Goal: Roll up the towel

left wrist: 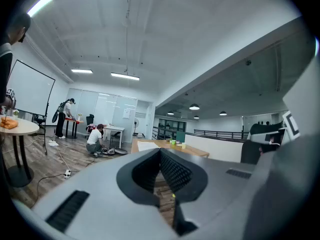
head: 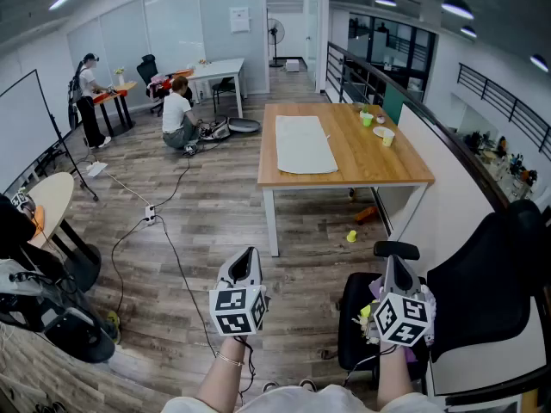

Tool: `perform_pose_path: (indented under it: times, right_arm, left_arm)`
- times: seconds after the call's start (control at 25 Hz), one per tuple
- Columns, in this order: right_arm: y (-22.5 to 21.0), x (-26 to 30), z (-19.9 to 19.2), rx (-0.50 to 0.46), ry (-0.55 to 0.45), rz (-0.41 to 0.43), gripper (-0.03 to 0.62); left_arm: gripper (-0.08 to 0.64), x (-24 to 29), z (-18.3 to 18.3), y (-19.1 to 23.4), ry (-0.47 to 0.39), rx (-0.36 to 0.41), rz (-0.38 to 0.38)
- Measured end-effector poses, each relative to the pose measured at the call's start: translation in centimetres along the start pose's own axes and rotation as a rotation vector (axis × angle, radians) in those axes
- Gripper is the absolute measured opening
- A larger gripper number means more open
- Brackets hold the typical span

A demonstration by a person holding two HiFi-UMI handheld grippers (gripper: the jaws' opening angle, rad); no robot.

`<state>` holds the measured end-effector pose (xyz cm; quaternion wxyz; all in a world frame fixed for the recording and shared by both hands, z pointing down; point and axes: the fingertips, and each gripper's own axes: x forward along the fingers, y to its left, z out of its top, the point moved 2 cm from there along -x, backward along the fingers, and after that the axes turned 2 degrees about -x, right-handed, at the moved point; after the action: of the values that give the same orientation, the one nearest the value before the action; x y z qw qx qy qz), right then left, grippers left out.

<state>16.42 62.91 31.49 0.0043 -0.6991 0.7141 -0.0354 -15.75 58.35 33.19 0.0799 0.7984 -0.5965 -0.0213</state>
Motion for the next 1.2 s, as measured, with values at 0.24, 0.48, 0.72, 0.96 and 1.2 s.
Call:
perform_pose_path:
  times: [0.24, 0.48, 0.72, 0.96, 1.2]
  right_arm:
    - [0.5, -0.4, -0.7, -0.010, 0.021, 0.005, -0.002]
    - [0.6, -1.0, -1.2, 0.038, 0.033, 0.023, 0.000]
    - [0.4, -1.5, -1.2, 0.002, 0.039, 0.000, 0.002]
    - [1.0, -1.7, -0.8, -0.008, 0.030, 0.017, 0.071]
    - [1.7, -1.6, -0.2, -0.028, 0.022, 0.041, 0.153]
  left_arm:
    - [0.000, -0.7, -0.3, 0.7, 0.001, -0.001, 0.016]
    - [0.000, -1.6, -0.4, 1.4, 0.017, -0.013, 0.053]
    - [0.000, -2.3, 0.3, 1.7, -0.007, -0.020, 0.072]
    - [0.111, -2.7, 0.5, 1.9, -0.005, -0.038, 0.045]
    - [0.253, -3.0, 0.8, 2.6, -0.018, -0.049, 0.043]
